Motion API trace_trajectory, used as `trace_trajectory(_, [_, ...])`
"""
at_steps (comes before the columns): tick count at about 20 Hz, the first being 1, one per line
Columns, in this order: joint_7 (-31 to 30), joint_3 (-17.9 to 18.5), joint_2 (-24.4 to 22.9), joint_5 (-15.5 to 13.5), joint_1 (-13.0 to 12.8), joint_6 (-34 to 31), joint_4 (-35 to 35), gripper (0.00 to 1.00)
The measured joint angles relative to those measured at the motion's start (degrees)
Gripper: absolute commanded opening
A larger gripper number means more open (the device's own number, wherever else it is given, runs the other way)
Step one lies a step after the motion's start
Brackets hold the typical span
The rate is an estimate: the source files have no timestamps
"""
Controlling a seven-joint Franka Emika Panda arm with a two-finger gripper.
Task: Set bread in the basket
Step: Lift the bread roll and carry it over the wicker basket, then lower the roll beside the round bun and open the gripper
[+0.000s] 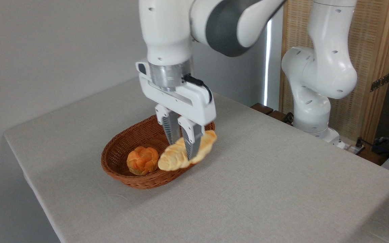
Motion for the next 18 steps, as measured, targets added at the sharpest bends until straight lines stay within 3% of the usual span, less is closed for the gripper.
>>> trace_trajectory(4, [-14.71, -6.5, 0.1, -0.39, -0.15, -0.02, 0.0, 0.58])
trace_trajectory(6, [-19.1, -8.95, 0.29, -0.85, -0.25, -0.02, -0.01, 0.66])
trace_trajectory(8, [-20.67, -10.11, 0.71, -1.87, -0.56, -0.04, -0.03, 0.91])
trace_trajectory(9, [-21.24, -10.41, 1.06, -2.17, -0.86, -0.04, -0.05, 0.98])
trace_trajectory(18, [-22.39, -10.5, 3.23, -2.3, -2.11, -0.04, -0.07, 1.0])
